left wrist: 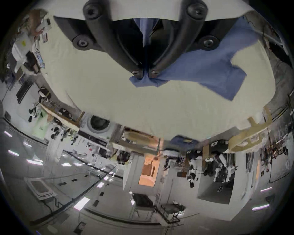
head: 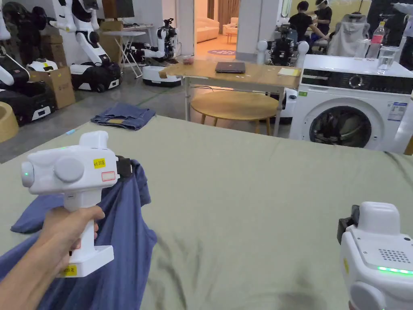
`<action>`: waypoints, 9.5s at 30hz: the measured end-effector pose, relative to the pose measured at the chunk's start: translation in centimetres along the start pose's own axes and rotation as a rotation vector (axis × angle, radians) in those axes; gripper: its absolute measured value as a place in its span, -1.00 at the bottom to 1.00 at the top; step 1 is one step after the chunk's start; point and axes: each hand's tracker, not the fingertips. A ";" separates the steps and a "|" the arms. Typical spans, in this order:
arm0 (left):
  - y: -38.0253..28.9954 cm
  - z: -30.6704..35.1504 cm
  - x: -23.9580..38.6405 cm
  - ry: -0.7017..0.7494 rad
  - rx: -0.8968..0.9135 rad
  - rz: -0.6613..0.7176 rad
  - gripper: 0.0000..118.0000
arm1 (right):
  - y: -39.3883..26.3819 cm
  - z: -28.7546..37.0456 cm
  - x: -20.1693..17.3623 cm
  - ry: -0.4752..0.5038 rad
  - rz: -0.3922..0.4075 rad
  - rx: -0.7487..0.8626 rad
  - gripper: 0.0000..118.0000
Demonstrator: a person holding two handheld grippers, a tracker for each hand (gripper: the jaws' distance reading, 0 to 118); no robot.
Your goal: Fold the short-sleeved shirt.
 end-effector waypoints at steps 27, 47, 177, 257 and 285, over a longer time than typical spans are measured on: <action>-9.4 -4.2 45.0 -0.878 -0.236 -0.364 -1.00 | -1.6 8.3 17.7 -0.370 -0.049 -0.028 -1.00; -11.4 -4.4 37.2 -0.695 -0.163 -0.275 0.10 | -1.4 8.0 15.5 -0.306 -0.063 -0.063 -1.00; 30.0 1.4 13.2 0.011 0.271 -0.280 -1.00 | 35.5 -3.7 19.2 -0.227 0.016 0.141 -1.00; -18.3 9.3 8.1 -0.052 0.153 -0.273 -0.25 | -4.5 16.4 7.1 -0.070 -0.119 -0.104 -0.37; -19.8 7.8 -1.0 -0.001 -0.494 -0.141 0.08 | -7.2 16.0 7.6 -0.046 -0.091 -0.207 -1.00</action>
